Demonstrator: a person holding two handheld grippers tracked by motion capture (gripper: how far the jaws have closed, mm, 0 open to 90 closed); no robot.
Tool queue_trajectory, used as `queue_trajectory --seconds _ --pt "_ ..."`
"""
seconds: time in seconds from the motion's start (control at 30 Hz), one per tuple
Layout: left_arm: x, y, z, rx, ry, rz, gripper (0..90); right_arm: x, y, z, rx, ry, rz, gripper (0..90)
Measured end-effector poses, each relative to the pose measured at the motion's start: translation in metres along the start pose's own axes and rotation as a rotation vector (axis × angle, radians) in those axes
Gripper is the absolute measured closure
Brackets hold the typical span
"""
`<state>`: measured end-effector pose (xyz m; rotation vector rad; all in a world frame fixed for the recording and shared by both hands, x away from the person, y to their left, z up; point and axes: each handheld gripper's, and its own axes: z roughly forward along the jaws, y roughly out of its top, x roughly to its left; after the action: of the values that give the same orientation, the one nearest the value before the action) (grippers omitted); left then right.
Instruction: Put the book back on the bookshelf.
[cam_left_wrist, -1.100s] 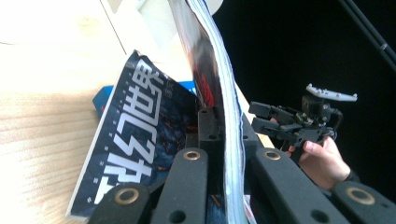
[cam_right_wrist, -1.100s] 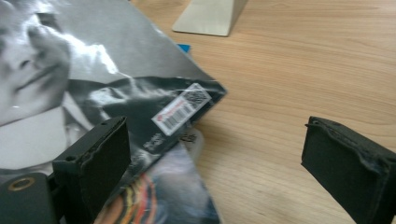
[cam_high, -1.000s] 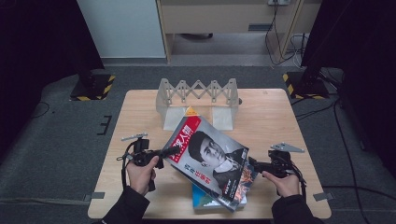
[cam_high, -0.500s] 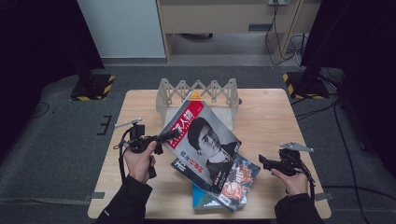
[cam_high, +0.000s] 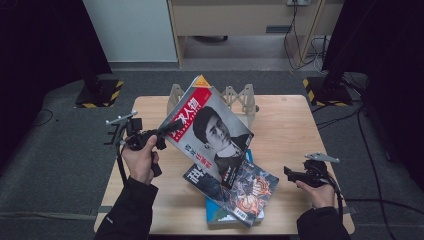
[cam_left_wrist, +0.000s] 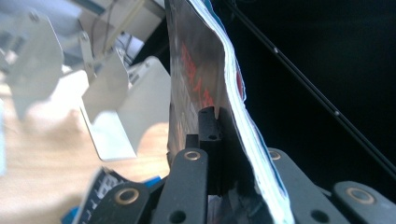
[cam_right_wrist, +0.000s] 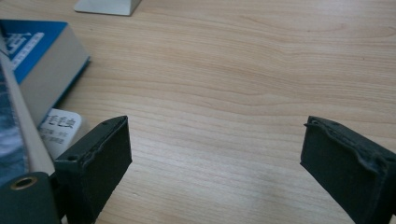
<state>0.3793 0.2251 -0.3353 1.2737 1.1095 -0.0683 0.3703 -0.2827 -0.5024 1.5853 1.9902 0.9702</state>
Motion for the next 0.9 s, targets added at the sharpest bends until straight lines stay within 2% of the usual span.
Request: queue_trajectory --seconds 0.13,0.37,0.4,0.73,0.9 --pt "-0.002 0.01 -0.009 -0.038 0.025 0.027 86.0 -0.003 -0.002 0.005 0.026 -0.008 -0.03 8.6" --pt "0.0 0.024 -0.02 -0.09 0.04 0.032 86.0 -0.006 -0.003 0.009 0.046 -0.027 -0.042 8.8" --pt "0.001 0.029 -0.024 -0.105 0.058 0.046 85.9 -0.007 -0.004 0.009 0.047 -0.029 -0.047 8.8" --pt "0.002 0.047 -0.035 -0.139 0.124 0.09 86.1 -0.007 -0.005 0.011 0.066 -0.03 -0.059 8.9" --pt "0.001 0.058 -0.042 -0.174 0.167 0.116 86.0 -0.006 -0.005 0.012 0.064 -0.031 -0.066 9.0"
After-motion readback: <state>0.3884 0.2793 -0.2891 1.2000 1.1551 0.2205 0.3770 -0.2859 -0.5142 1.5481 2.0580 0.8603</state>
